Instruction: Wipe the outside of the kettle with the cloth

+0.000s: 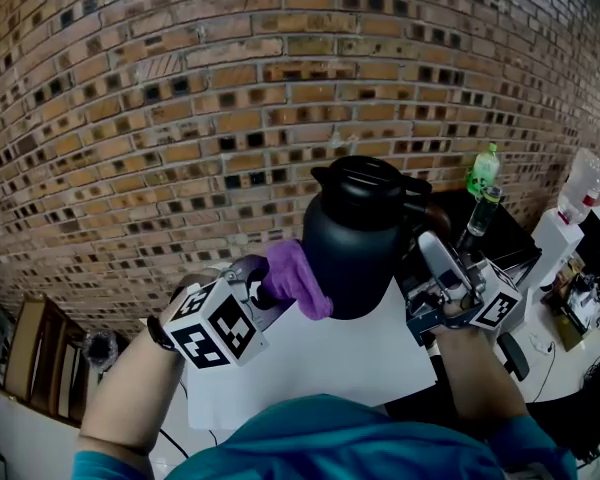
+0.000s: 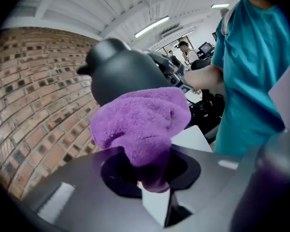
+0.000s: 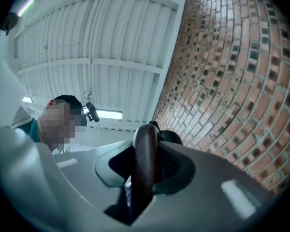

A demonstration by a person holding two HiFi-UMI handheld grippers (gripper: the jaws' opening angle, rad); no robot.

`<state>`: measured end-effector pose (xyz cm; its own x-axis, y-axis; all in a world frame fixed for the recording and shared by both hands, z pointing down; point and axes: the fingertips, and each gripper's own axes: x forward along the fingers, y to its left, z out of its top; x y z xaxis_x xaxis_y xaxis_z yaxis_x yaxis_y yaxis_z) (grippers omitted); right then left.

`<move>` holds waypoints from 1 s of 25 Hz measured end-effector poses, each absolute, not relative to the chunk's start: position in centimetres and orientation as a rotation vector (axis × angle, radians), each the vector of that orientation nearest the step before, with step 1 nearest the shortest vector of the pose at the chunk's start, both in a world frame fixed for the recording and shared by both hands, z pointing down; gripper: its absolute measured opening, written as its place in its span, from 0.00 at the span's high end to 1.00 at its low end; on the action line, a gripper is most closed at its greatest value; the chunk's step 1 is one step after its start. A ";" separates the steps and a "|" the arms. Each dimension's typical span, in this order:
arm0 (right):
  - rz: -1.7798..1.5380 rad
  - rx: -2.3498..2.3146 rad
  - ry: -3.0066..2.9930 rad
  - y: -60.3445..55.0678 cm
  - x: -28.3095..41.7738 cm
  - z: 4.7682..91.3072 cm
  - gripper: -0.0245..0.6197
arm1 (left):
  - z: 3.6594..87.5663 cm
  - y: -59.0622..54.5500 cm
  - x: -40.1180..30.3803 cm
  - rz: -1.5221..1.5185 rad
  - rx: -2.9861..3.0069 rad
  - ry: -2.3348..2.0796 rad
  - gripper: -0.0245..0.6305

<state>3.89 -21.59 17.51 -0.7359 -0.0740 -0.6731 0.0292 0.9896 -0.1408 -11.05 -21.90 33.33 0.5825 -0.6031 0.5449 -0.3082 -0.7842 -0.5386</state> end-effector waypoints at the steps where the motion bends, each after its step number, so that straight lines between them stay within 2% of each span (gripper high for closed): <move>1: -0.169 -0.015 2.388 -21.2 4.1 17.0 0.82 | 34.9 -21.7 -10.9 -1.079 -2.448 0.709 0.83; 5: -0.167 0.119 2.340 -19.6 4.8 16.0 0.82 | 36.5 -21.7 -11.5 -1.053 -2.527 0.638 0.83; 11: -0.197 0.326 2.275 -17.6 5.8 17.5 0.82 | 24.6 -21.7 -14.0 -0.462 -2.756 0.585 0.83; 13: -0.208 0.374 2.271 -17.0 5.4 18.2 0.82 | 22.8 -21.3 -13.3 -0.377 -2.766 0.520 0.83; 17: -0.219 0.490 2.239 -15.1 4.2 18.3 0.82 | 24.8 -20.2 -11.1 -0.499 -2.751 0.417 0.84; 25: -0.231 0.470 2.256 -14.1 4.2 18.4 0.82 | 32.6 -19.7 -12.2 -0.668 -2.746 0.354 0.83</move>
